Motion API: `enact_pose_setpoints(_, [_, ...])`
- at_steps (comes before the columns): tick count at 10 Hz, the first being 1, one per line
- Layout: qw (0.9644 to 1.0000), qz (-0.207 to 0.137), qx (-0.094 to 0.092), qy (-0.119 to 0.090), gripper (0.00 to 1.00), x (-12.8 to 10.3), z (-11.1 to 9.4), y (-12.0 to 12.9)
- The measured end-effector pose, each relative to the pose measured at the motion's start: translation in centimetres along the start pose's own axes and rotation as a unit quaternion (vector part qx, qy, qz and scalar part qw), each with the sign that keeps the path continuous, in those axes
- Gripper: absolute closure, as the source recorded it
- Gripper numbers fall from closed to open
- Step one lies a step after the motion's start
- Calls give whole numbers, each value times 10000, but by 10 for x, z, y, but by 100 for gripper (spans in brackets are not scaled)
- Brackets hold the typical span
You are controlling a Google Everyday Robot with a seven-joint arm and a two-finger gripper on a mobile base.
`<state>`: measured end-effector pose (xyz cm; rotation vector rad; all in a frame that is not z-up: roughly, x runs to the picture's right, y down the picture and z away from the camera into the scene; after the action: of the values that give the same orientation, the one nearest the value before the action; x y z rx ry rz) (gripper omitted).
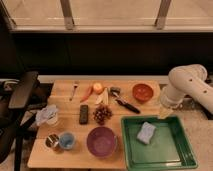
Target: Place towel in red bowl
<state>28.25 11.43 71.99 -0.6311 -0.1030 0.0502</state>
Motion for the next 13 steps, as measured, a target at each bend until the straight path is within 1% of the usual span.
enact_pose_setpoints(5, [10000, 1, 6, 2, 45, 0, 0, -1])
enact_pose_setpoints(6, [10000, -22, 9, -21, 45, -1, -2, -2])
enact_pose_setpoints(7, [9999, -105, -2, -92, 45, -4, -5, -4])
enact_pose_setpoints(8, [9996, -205, 0, -183, 45, -14, -8, -7])
enact_pose_setpoints(9, [9991, -313, -18, -294, 45, -30, -10, -10])
enact_pose_setpoints(10, [9981, -428, -38, -439, 45, -51, -11, -13])
enact_pose_setpoints(11, [9968, -556, -85, -575, 45, -77, -10, -14])
enact_pose_setpoints(13, [9932, -849, -123, -792, 45, -129, -7, -14])
